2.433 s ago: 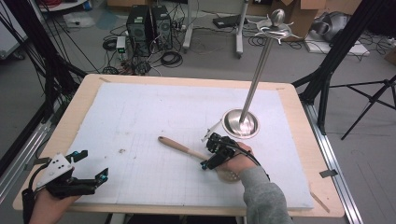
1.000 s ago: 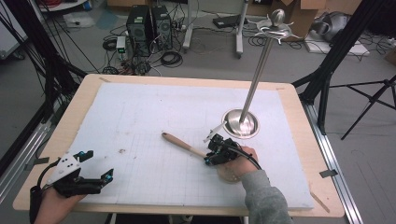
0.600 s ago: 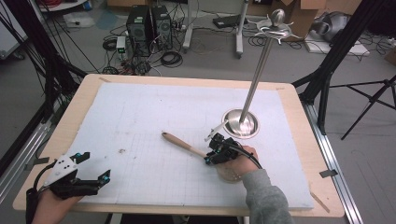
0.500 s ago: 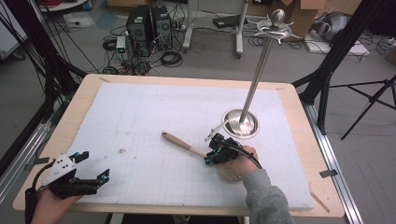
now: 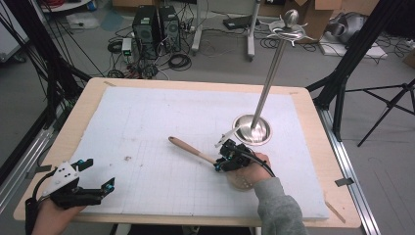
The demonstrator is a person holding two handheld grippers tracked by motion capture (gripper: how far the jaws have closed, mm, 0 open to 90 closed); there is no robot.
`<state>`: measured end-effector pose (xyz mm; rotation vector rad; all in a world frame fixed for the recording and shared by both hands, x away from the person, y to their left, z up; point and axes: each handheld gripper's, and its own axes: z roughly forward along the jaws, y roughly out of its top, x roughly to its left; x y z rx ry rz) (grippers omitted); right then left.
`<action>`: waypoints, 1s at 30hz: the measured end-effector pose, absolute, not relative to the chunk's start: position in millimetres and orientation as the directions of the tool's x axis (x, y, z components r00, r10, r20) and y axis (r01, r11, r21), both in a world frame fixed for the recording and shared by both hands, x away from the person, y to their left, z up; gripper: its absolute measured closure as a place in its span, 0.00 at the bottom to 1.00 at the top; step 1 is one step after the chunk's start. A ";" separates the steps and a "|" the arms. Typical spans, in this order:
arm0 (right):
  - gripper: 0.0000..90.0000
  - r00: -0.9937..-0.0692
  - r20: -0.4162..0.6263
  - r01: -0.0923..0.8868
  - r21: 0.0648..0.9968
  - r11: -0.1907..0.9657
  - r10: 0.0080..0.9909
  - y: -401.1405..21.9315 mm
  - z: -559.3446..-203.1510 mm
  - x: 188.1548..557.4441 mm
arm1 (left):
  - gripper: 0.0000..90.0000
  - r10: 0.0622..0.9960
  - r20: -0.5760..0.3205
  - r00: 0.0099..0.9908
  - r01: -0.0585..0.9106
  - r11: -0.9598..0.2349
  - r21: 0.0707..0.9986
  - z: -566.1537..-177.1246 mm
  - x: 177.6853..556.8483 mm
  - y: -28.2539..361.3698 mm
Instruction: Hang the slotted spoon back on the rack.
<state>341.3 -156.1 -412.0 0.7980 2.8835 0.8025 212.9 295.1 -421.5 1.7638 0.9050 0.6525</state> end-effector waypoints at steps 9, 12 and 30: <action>0.86 -0.856 0.100 0.478 0.526 0.704 0.507 -166.4 -404.9 340.0 | 0.03 0.821 0.023 0.571 0.269 -0.214 0.939 -419.2 209.9 295.7; 0.86 -0.848 0.106 0.488 0.537 0.688 0.519 -171.0 -401.8 339.3 | 0.03 0.819 0.025 0.573 0.270 -0.217 0.938 -419.3 211.2 294.9; 0.86 -0.836 0.108 0.484 0.608 0.629 0.539 -203.3 -385.3 334.8 | 0.03 0.818 0.027 0.575 0.260 -0.214 0.942 -417.0 207.7 294.0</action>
